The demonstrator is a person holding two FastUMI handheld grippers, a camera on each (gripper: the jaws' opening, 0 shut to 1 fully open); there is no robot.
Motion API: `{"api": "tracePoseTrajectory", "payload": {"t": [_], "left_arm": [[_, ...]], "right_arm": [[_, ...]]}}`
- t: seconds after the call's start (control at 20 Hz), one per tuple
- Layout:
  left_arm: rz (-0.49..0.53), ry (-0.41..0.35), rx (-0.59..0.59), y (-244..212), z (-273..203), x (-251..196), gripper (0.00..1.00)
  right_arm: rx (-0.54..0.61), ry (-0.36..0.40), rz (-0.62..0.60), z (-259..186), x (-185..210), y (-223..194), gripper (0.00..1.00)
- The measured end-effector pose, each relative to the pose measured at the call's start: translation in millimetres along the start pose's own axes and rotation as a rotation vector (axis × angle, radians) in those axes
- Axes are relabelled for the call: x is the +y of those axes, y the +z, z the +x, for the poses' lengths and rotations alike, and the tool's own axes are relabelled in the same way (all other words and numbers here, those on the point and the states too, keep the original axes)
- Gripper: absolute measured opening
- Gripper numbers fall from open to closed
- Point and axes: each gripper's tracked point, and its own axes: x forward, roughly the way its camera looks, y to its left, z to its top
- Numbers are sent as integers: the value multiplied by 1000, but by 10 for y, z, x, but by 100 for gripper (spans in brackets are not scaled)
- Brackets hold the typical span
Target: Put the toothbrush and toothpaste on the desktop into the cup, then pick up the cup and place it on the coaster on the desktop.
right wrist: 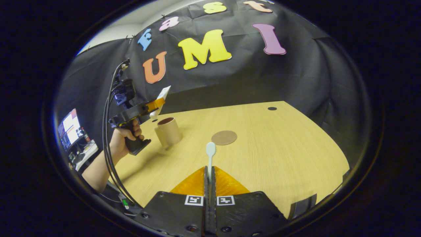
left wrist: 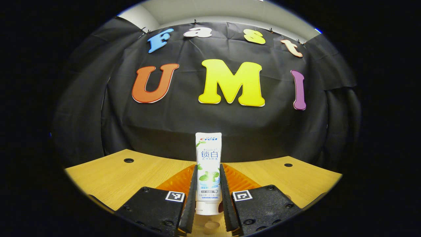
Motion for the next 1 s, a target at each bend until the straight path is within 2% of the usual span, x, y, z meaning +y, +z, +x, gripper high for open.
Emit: {"api": "tracePoseTrajectory", "payload": {"t": [0.85,0.9,1.0], "left_arm": [[16,-2,-5,74,29,44,42],[16,-5,-7,77,26,41,46],[21,-2,-7,68,32,57,42]], "right_arm": [[7,3,-3,-26,-7,-4,0],[7,5,-3,-26,1,-9,0],[9,8,-7,-19,14,-20,0]]}}
